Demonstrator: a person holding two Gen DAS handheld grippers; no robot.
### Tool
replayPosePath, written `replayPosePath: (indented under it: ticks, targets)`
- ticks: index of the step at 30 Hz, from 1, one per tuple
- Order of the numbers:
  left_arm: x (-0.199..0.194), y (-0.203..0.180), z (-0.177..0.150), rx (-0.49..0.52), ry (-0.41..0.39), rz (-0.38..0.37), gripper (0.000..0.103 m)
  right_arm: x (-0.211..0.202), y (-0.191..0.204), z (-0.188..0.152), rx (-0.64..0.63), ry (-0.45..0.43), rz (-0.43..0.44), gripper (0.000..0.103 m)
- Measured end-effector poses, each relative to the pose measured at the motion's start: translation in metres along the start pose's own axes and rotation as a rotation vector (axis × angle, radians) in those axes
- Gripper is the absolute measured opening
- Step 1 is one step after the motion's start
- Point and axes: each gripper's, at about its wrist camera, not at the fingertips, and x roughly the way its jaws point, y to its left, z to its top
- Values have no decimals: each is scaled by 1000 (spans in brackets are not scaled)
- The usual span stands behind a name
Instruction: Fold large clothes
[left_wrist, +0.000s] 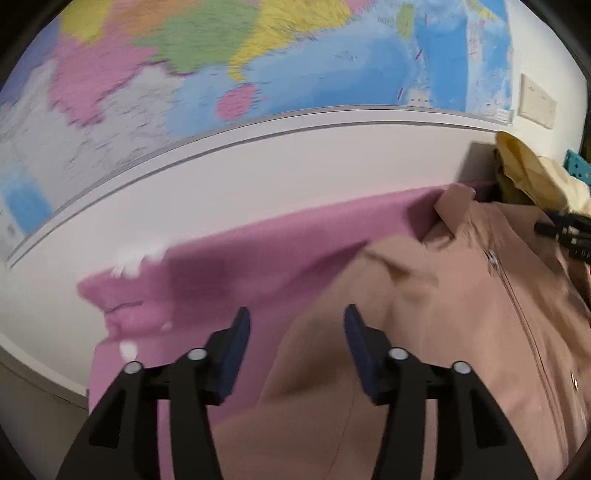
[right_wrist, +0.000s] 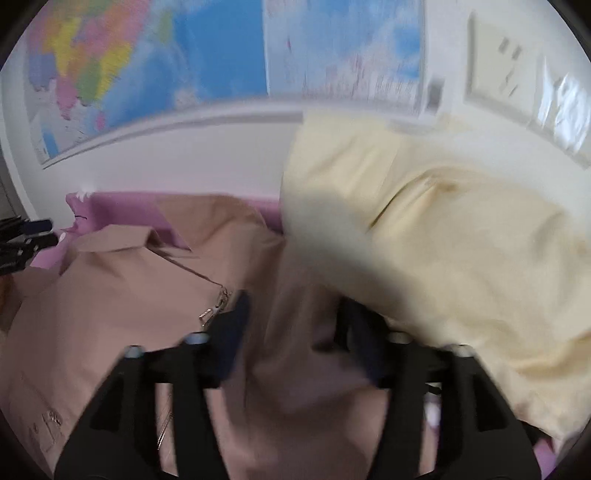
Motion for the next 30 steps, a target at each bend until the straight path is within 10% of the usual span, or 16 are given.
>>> replayPosePath:
  ticks: [7,17,23,27,30]
  targets:
    - [-71,40,-81,-141,-32,-32,76,-46,55,-23,-86,57,288,68]
    - [-107,14,-210,-161,105,-108,77,-99,213,-116,-429,235,746,74]
    - [-110,-5,-223,-137,134,-3,3,-117,275,-166,-700,256,699,82]
    - [-139,21,-203,-138,64,168,3,-103,268,-157,-648,275,619,10]
    - [-167,53,-190,-153,17,300,3,-105,228,-110,-401,219,704,9]
